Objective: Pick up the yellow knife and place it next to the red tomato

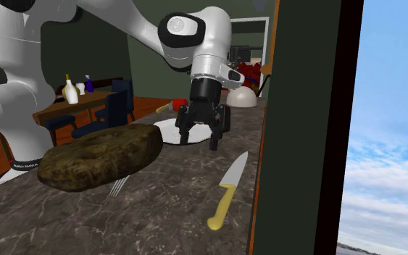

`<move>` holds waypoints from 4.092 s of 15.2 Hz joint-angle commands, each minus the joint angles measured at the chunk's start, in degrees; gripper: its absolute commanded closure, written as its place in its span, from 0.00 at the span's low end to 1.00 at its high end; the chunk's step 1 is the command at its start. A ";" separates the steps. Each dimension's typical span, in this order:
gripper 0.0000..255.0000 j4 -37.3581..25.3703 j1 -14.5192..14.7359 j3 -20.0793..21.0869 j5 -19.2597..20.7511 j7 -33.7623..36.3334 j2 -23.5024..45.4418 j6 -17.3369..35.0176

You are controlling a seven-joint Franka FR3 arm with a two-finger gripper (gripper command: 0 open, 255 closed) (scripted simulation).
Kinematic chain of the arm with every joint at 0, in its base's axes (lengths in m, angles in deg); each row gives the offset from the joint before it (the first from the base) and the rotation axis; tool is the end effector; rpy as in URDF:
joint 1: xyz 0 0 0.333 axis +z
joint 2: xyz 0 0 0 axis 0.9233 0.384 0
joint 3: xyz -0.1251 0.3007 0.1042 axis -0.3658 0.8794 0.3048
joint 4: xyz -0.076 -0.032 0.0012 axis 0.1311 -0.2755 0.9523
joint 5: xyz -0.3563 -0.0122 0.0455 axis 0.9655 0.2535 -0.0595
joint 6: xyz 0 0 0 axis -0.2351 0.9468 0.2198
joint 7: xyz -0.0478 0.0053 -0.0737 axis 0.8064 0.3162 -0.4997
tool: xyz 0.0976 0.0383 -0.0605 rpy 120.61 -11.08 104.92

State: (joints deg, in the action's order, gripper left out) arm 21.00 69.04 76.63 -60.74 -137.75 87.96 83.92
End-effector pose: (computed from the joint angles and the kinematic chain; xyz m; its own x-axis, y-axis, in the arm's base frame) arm 0.5800 -0.1353 0.4286 0.6167 0.6667 -0.4184 0.7720 -0.6162 0.1561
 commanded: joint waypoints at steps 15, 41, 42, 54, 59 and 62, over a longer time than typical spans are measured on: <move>0.00 -11.39 -1.86 0.98 3.92 -10.07 16.59 7.50; 1.00 -13.93 -1.65 1.07 3.25 -12.84 13.30 2.26; 1.00 -14.26 -1.63 1.08 3.18 -13.13 13.02 1.72; 1.00 -19.44 -1.40 1.11 2.41 -16.65 10.53 -5.17; 1.00 -21.94 -1.33 1.10 2.14 -18.02 10.02 -7.87; 1.00 -14.89 1.29 1.83 3.29 -14.26 4.98 -7.62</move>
State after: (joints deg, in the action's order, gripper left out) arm 4.55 69.55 78.21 -57.72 -152.99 94.33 76.64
